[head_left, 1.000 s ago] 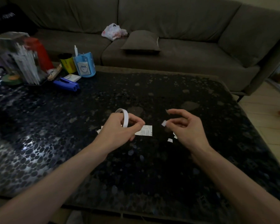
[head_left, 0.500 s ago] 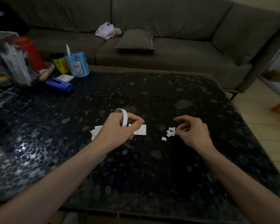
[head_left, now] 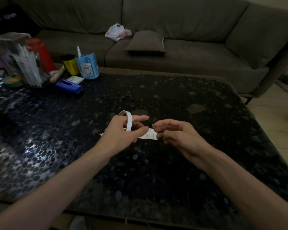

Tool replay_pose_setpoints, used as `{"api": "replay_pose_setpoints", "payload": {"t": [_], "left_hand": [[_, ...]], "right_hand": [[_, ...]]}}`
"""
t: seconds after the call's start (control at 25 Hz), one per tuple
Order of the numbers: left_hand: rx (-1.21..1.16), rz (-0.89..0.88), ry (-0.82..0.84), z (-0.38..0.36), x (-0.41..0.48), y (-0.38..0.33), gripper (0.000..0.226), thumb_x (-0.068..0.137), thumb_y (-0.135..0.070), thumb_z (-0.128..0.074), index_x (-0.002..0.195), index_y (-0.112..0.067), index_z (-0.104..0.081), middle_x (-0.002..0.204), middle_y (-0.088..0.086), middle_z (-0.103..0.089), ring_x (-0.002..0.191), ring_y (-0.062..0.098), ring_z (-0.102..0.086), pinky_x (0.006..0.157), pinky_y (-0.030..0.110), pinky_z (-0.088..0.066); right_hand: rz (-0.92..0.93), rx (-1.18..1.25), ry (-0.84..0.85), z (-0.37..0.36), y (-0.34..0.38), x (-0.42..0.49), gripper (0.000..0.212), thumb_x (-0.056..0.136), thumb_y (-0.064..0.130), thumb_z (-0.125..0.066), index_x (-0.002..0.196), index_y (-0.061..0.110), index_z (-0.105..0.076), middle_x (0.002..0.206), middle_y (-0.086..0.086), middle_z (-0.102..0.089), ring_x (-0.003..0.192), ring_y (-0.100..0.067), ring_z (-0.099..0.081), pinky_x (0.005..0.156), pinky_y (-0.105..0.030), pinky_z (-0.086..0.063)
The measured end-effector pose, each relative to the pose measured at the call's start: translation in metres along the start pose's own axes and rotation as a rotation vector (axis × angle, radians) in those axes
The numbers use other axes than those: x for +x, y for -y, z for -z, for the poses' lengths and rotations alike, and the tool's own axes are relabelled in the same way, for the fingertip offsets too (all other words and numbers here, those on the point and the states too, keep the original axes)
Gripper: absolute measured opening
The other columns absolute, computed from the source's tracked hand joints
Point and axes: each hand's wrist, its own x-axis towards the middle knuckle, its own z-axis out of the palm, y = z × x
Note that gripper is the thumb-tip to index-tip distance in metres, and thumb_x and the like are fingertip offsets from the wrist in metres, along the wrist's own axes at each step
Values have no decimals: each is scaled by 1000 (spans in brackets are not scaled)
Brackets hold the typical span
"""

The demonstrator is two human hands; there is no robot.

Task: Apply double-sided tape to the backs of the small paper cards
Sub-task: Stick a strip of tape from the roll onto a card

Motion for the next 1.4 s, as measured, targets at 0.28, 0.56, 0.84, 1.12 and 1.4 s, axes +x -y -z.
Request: {"api": "replay_pose_setpoints", "payload": {"t": [0.28,0.56,0.84,1.12,1.4], "left_hand": [[95,-18,46,8,-4,-1,26,84,-23,-84,108,-32,-80,93,-9,-74,73,10,-69,72,22,-57],[103,-40,48,8,-3,0,24,87,-20,-82,109,-29,-80,92,-7,-75,68,4,-65,69,18,-53],[104,-71,25,6,-2,1,19,88,-20,-81,106,-28,-81,91,-5,-76,70,-2,-66,66,13,-51],[110,-68,-26,4,0,1,11,90,-26,-79,100,-30,-82,95,-4,-74,81,2,-68,71,15,-52],[85,-60,-69,5,1,2,10,91,-24,-77,100,-23,-82,89,-14,-78,81,-1,-71,67,13,-53]], "right_hand": [[23,24,64,-11,4,-1,33,89,-3,-67,92,26,-82,100,7,-78,94,-8,-71,75,-23,-53],[16,48,67,-14,5,-3,30,88,-4,-68,94,22,-82,103,0,-79,99,-14,-70,80,-28,-53],[-2,72,47,-12,8,-5,28,87,-1,-71,95,24,-82,106,0,-78,99,-13,-71,80,-29,-53],[-10,97,30,-11,8,-6,31,89,-2,-69,96,24,-83,104,1,-79,93,-10,-73,88,-33,-54],[-19,102,77,-10,8,-3,34,90,4,-72,105,32,-82,112,1,-78,104,-12,-72,83,-29,-53]]}}
